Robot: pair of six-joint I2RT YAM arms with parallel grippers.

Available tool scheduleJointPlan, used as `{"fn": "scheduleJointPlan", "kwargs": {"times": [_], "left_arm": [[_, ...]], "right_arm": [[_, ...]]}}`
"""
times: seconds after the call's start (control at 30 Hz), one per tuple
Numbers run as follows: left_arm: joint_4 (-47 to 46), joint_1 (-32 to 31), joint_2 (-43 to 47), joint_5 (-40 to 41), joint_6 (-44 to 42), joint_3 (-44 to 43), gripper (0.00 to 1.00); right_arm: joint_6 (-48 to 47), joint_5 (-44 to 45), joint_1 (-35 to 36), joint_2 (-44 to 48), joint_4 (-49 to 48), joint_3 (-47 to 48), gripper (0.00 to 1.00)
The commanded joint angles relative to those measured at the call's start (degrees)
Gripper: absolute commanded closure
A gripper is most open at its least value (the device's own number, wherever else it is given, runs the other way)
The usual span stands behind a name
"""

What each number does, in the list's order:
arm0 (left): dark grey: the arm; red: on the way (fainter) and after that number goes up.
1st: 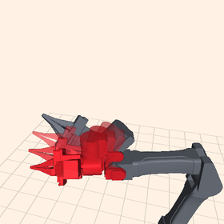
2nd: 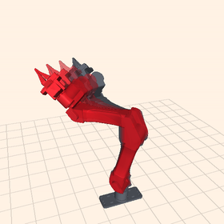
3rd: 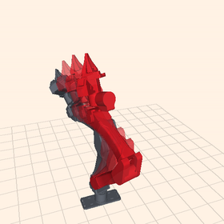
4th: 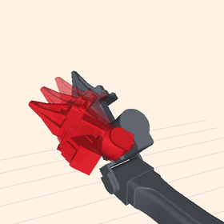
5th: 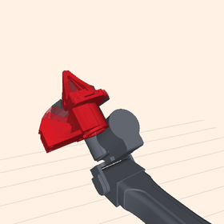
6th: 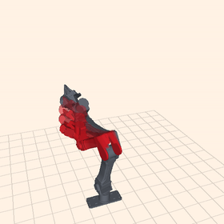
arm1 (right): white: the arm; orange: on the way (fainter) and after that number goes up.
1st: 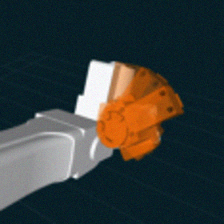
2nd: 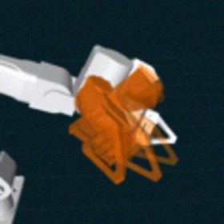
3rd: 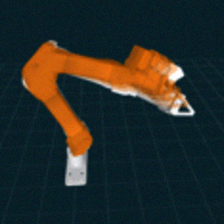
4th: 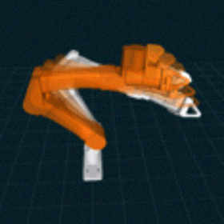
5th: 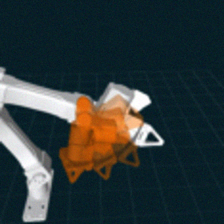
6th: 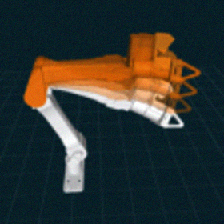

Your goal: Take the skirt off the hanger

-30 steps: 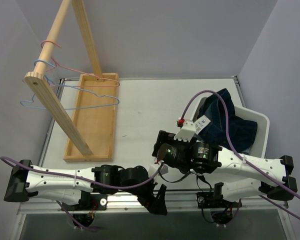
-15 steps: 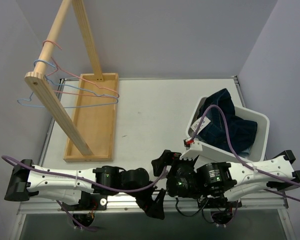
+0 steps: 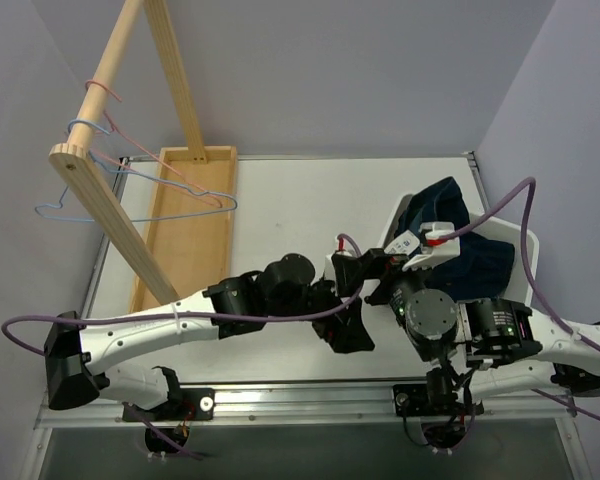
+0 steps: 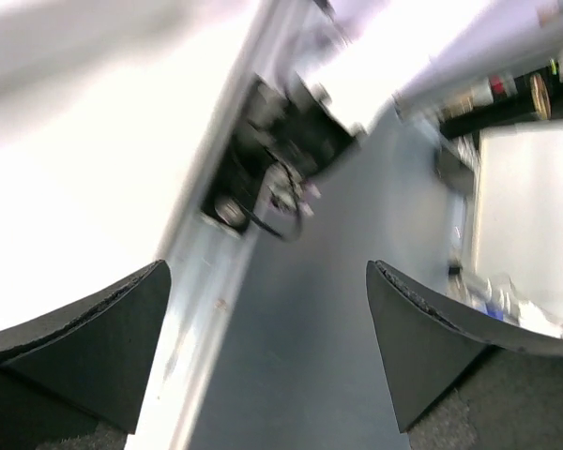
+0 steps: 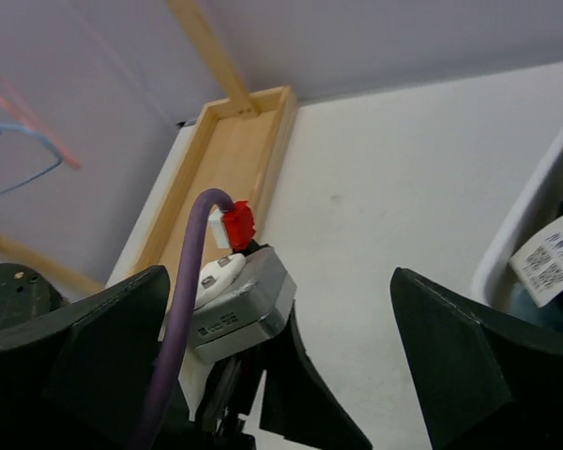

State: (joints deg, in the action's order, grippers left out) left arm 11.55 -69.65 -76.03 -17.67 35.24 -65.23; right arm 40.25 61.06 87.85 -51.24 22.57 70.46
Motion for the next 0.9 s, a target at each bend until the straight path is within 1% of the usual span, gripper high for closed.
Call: {"fn": "scheduleJointPlan", "kwargs": {"times": [0.0, 0.03, 0.07, 0.1, 0.13, 0.17, 0.2, 0.23, 0.27, 0.3, 0.33, 0.43, 0.47, 0.57, 0.6, 0.67, 0.7, 0.8, 0.87], "left_arm": [[-0.13, 10.65, -0.08, 1.77, 2.73, -6.39, 0.06], [-0.04, 11.80, -0.43, 1.33, 2.38, -7.27, 0.06], [0.05, 13.12, -0.70, 0.71, 1.76, -8.93, 0.06], [0.40, 14.44, -1.40, 0.53, 1.67, -9.82, 0.06], [0.84, 17.32, -1.84, 0.18, 1.67, -10.61, 0.06], [0.84, 18.74, -2.36, -0.17, 1.84, -11.14, 0.06], [0.75, 20.24, -2.54, -1.04, 2.11, -11.93, 0.06], [0.84, 22.95, -2.89, -1.75, 2.46, -12.20, 0.06], [0.75, 24.37, -3.33, -2.54, 3.33, -12.37, 0.06], [0.67, 25.51, -3.51, -4.28, 3.86, -12.11, 0.06], [0.14, 26.57, -3.42, -5.08, 4.30, -11.68, 0.06], [1.10, 28.34, -2.64, -5.97, 4.66, -9.39, 0.06], [1.28, 28.77, -1.85, -6.15, 4.48, -8.69, 0.06], [0.93, 28.87, 0.87, -5.71, 4.83, -4.83, 0.06], [0.84, 28.87, 1.84, -5.45, 4.92, -3.77, 0.06], [0.58, 28.87, 3.86, -4.83, 5.18, -1.22, 0.06], [0.49, 28.87, 4.31, -4.74, 5.19, -0.60, 0.06], [0.49, 28.87, 5.80, -5.09, 5.45, 1.07, 0.06], [-2.31, 28.78, 7.64, -6.49, 6.58, 3.60, 0.06]], "right_arm": [[-14.92, 2.24, -6.36, -6.46, 0.63, 6.52, 0.00], [-18.68, 0.40, -9.08, -8.15, 0.64, 8.54, 0.00], [-20.28, -1.80, -15.98, -9.65, 0.55, 9.08, 0.00], [-22.04, -7.47, -20.31, -11.58, -1.28, 9.17, 0.00], [-23.62, -11.19, -25.14, -12.38, -1.99, 9.09, 0.00], [-23.55, -15.31, -30.50, -13.17, -2.35, 9.26, 0.00], [-23.29, -25.01, -41.43, -14.83, -2.96, 9.35, 0.00], [-22.07, -29.63, -46.15, -15.37, -3.49, 8.74, 0.00], [-21.19, -33.42, -49.93, -15.90, -3.84, 8.21, 0.00], [-20.22, -39.12, -54.85, -16.34, -4.80, 7.51, 0.00], [-19.43, -41.17, -55.85, -16.17, -5.51, 6.46, 0.00], [-15.65, -42.42, -55.95, -13.72, -7.71, 0.14, 0.00], [-12.86, -41.90, -55.95, -12.84, -7.45, -2.92, 0.00], [-9.15, -39.62, -55.95, -8.10, -7.01, -7.86, 0.00], [-6.96, -39.18, -55.95, -4.52, -7.45, -11.71, 0.00], [-5.45, -38.47, -55.86, -0.46, -9.54, -15.77, 0.00], [-4.92, -38.30, -55.95, 3.48, -10.26, -19.44, 0.00], [-3.60, -37.07, -55.95, 9.29, -11.41, -23.51, 0.00], [-4.12, -36.97, -55.86, 11.68, -11.41, -25.98, 0.00]]}}
